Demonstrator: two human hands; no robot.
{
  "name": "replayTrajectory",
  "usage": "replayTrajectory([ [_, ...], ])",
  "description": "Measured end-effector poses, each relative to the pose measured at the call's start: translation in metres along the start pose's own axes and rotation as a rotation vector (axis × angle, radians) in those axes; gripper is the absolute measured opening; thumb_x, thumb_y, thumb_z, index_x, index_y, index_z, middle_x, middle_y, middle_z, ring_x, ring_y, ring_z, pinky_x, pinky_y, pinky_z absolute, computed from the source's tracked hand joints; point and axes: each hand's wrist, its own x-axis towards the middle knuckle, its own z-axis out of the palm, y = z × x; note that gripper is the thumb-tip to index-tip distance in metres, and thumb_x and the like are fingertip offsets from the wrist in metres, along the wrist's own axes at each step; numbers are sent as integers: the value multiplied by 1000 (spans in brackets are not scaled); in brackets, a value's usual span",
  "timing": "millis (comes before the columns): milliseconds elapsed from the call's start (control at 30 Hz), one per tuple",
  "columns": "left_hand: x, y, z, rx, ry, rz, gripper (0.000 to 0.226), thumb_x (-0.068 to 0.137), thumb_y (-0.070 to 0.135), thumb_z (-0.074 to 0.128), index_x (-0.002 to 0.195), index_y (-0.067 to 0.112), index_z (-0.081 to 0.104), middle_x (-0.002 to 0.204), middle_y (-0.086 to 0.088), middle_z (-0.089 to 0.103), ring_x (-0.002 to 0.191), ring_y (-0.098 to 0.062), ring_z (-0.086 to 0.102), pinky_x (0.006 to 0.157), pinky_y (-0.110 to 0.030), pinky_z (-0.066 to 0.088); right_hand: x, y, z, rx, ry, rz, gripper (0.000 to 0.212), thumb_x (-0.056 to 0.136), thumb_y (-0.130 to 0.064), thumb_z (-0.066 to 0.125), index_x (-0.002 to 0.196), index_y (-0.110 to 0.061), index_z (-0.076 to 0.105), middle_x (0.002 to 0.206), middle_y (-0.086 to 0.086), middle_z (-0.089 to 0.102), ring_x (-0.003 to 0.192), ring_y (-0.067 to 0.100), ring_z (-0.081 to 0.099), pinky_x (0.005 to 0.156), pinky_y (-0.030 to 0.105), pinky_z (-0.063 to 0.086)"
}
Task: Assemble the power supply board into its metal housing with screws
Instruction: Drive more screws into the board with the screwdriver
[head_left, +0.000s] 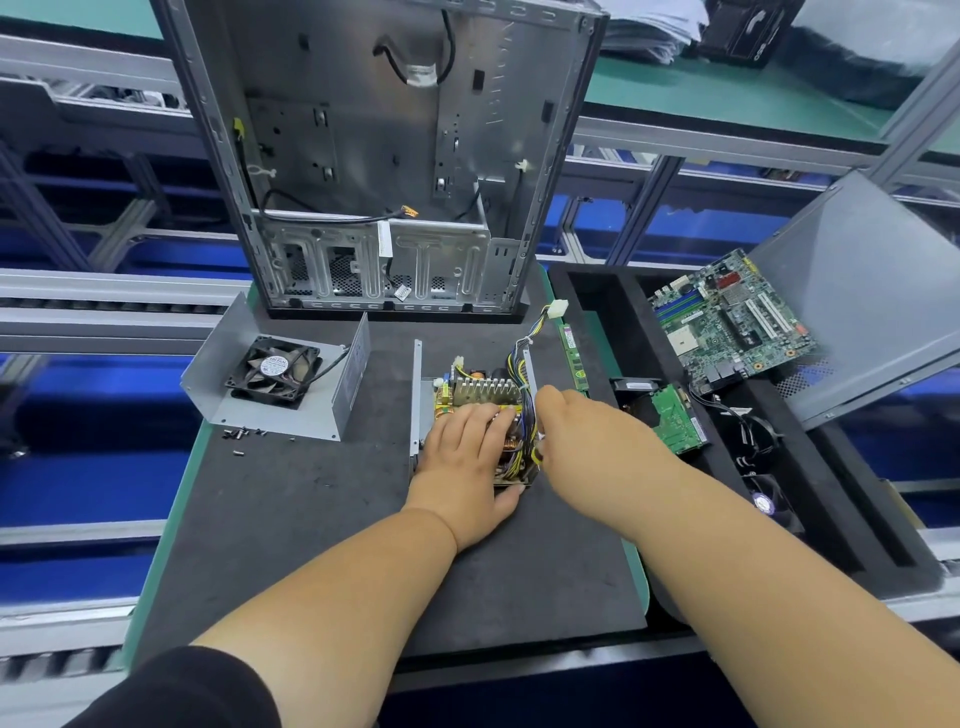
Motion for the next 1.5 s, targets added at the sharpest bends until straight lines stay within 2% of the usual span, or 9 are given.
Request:
replayTrajectory([
  [167,1,0,-2,7,-4,5,86,69,55,70,141,13,50,138,-6,53,129,-30,46,112,-42,22,2,7,-10,-28,-6,23,12,94,-27,60,98,-22,49,74,-5,38,78,25,46,62,32,35],
  [400,0,0,-2,10,8,2,88,66,56,74,140,13,52,136,-6,54,129,-28,43,113,-42,21,-3,0,-1,-153,6,-58,22,98,-23,53,111,-17,36,105,3,50,85,25,52,62,32,32],
  [633,0,0,-1,12,13,7,88,66,55,74,139,13,52,135,-6,55,128,-27,39,113,-41,21,0,5,2,-97,34,-7,27,100,-23,51,91,-18,26,77,-1,40,70,25,41,58,33,31],
  [800,1,0,-1,4,7,2,88,65,54,75,139,12,52,135,-7,55,128,-27,39,112,-42,22,3,1,7,-68,74,4,31,97,-30,56,91,-19,27,73,-2,40,68,24,40,48,32,23],
  [900,0,0,-1,-19,-1,5,88,65,53,75,139,11,51,135,-7,54,128,-26,35,111,-43,22,4,0,10,-44,82,46,32,96,-29,57,91,-19,27,68,-5,30,67,25,41,53,31,28],
  [1167,0,1,-5,-43,-47,-10,87,70,54,72,142,12,48,138,-6,52,131,-26,36,113,-42,22,4,2,13,3,111,49,28,101,-35,48,91,-18,27,66,-6,30,64,23,40,51,32,26],
  [1267,-2,3,-10,-30,-113,-22,90,76,55,67,149,14,37,148,-4,42,139,-27,33,119,-38,10,1,7,12,45,120,0,29,101,-35,47,91,-19,25,65,-8,29,58,20,35,48,33,23],
  [1367,-1,6,-16,-15,-193,-26,93,81,61,55,155,17,19,158,-1,25,148,-23,14,121,-35,-12,-6,14,8,93,141,-23,30,99,-40,48,91,-21,27,66,-8,32,67,23,41,54,32,28],
  [1500,2,10,-27,37,-299,-23,93,89,62,43,157,19,-3,164,2,1,151,-18,-10,118,-34,-21,-15,28,-4,272,264,-26,25,95,-43,51,89,-20,42,71,-5,50,69,25,48,55,33,30],
])
